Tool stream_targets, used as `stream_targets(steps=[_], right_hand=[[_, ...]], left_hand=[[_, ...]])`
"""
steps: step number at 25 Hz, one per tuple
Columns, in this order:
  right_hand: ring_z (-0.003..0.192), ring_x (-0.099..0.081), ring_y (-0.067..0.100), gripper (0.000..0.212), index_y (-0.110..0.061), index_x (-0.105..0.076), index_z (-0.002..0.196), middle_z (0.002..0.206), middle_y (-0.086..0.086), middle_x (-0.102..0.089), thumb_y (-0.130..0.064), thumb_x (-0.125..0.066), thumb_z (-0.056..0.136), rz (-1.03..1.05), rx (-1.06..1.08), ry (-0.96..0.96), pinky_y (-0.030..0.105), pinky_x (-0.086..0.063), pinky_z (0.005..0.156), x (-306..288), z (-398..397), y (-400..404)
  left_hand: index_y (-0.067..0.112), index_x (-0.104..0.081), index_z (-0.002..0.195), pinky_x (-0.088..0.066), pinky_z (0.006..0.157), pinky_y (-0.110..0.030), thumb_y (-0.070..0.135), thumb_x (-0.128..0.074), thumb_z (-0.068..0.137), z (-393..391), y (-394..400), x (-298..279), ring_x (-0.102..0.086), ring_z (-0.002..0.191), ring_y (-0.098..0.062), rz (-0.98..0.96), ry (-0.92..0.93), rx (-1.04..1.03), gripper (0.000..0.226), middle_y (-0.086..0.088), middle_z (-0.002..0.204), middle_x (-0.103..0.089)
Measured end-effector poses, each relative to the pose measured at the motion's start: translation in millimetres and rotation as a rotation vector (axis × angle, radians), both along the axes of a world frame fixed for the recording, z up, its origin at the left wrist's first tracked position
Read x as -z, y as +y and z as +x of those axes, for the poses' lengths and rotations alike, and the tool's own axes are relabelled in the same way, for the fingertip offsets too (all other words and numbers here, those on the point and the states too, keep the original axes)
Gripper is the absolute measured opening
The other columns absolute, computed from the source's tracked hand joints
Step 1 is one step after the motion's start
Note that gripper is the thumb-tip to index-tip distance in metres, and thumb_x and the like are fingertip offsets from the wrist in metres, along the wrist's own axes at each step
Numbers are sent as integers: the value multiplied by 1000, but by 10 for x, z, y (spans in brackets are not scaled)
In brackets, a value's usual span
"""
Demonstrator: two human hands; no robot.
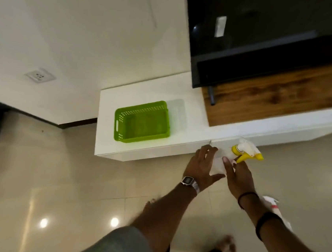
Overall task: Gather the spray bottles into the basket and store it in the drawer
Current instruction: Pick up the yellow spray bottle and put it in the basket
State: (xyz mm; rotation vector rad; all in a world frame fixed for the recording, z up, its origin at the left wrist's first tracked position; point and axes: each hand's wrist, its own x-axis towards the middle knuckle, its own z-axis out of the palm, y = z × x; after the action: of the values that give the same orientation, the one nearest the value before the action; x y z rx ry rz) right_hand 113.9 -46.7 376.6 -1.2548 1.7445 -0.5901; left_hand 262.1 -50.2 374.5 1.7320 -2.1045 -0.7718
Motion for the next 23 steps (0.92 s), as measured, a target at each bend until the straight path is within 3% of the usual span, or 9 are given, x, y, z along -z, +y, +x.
stream_targets(steps=[4, 8, 11, 14, 16, 17, 19, 21, 23], right_hand=[[115, -57, 38, 41, -2, -55, 122, 124, 21, -63, -36, -53, 99, -192, -78, 0, 43, -46, 95, -280, 1454, -487], [85, -62, 40, 37, -7, -54, 88, 89, 22, -65, -42, -58, 96, -213, -187, 43, 44, -50, 74, -263, 2692, -932], [80, -59, 28, 42, -6, -56, 94, 83, 10, -61, -48, -59, 94, -160, -269, 90, 33, -44, 67, 29, 3337, -1126], [68, -46, 17, 40, -13, -54, 90, 66, -12, -40, -53, -59, 91, -125, -302, 190, 17, -24, 51, 362, 3636, -1124], [67, -43, 12, 43, -9, -60, 95, 64, -18, -36, -52, -61, 91, -129, -317, 249, 11, -23, 48, 525, 3760, -1035], [70, -45, 9, 42, -10, -62, 106, 68, -18, -43, -50, -64, 90, -136, -313, 229, 8, -28, 50, 571, 3803, -967], [84, -55, 5, 39, -33, -53, 123, 99, -18, -61, -43, -68, 89, -192, -308, 145, 2, -36, 61, 602, 3874, -863], [105, -59, 9, 46, -39, -45, 128, 128, -9, -60, -37, -69, 89, -258, -331, 133, 15, -46, 75, 611, 3915, -836], [121, -57, 19, 53, -26, -48, 135, 139, 3, -56, -33, -71, 88, -276, -342, 155, 32, -53, 89, 629, 3911, -848]], left_hand=[[9, -40, 151, -35, 116, -45, 73, -71, 66, 1569, -232, -68, -39, 144, -34, -168, -149, -159, 111, -13, 156, -41], [10, -15, 161, -16, 123, -51, 79, -68, 62, 3191, -386, 144, -5, 157, -35, 37, -388, -256, 132, -13, 169, -10], [9, -10, 161, -17, 125, -52, 79, -53, 77, 3898, -405, 426, -1, 158, -33, 160, -462, -207, 117, -12, 170, -10], [7, -16, 159, -18, 124, -47, 76, -32, 89, 4070, -330, 640, -7, 158, -30, 195, -389, -255, 100, -11, 167, -22], [7, -22, 158, -24, 121, -46, 73, -29, 92, 4099, -239, 759, -12, 157, -29, 208, -331, -277, 93, -9, 164, -31], [7, -25, 157, -27, 120, -46, 70, -29, 94, 4094, -188, 807, -15, 156, -29, 210, -302, -284, 89, -8, 161, -35], [10, -31, 155, -32, 116, -45, 65, -30, 97, 4054, -111, 867, -20, 155, -28, 214, -248, -305, 80, -5, 158, -41], [11, -33, 154, -33, 115, -44, 62, -31, 98, 3999, -87, 872, -21, 155, -28, 228, -203, -319, 76, -4, 157, -42], [10, -33, 154, -33, 115, -45, 60, -34, 99, 3970, -68, 877, -22, 154, -28, 248, -190, -316, 74, -6, 158, -40]])
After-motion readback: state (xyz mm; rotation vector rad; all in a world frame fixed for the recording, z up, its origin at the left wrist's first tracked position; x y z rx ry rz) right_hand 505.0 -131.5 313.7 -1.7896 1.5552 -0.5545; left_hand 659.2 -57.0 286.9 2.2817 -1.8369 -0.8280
